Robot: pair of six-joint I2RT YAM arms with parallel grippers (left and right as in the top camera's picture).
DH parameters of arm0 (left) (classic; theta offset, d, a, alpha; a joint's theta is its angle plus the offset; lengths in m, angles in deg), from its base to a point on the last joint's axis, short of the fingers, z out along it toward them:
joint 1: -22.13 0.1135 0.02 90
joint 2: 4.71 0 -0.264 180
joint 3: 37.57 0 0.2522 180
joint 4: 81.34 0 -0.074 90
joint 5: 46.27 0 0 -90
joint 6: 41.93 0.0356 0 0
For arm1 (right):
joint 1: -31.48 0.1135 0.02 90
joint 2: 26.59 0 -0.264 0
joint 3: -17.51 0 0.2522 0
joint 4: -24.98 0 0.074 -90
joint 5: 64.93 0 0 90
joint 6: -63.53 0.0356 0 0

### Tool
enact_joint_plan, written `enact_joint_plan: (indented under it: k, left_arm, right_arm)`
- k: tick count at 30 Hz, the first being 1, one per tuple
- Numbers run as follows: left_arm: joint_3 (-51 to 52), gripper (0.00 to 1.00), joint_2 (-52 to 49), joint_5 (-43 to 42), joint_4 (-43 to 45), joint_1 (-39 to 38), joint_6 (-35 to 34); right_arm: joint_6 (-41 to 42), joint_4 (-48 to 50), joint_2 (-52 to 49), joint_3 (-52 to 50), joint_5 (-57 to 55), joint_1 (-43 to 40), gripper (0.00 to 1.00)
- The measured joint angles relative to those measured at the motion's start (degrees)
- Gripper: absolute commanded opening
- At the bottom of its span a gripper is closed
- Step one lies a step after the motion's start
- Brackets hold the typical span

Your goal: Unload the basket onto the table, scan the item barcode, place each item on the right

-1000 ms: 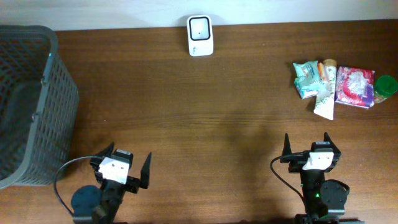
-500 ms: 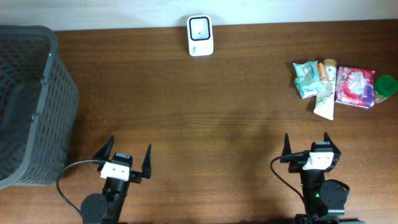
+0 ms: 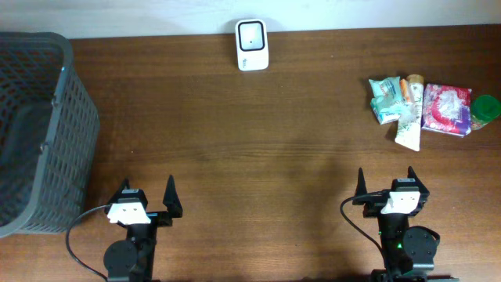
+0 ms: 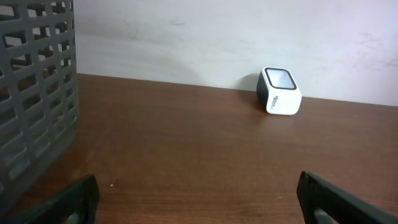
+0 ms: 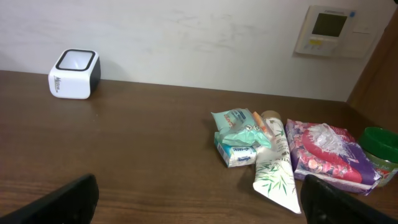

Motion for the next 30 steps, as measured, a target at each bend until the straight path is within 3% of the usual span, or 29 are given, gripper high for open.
enact_joint_plan:
  k: [12,30]
  left_arm:
    - [0.0,0.99,0.0,0.2,-0.1,0.0,4.6]
    - [0.0,0.99,0.0,0.2,-0.2,0.0,4.8]
  right_arm:
    - [0.0,0.0,0.0,0.0,0.0,0.0,0.99]
    - [0.0,0.0,0.0,0.0,0.0,0.0,0.99]
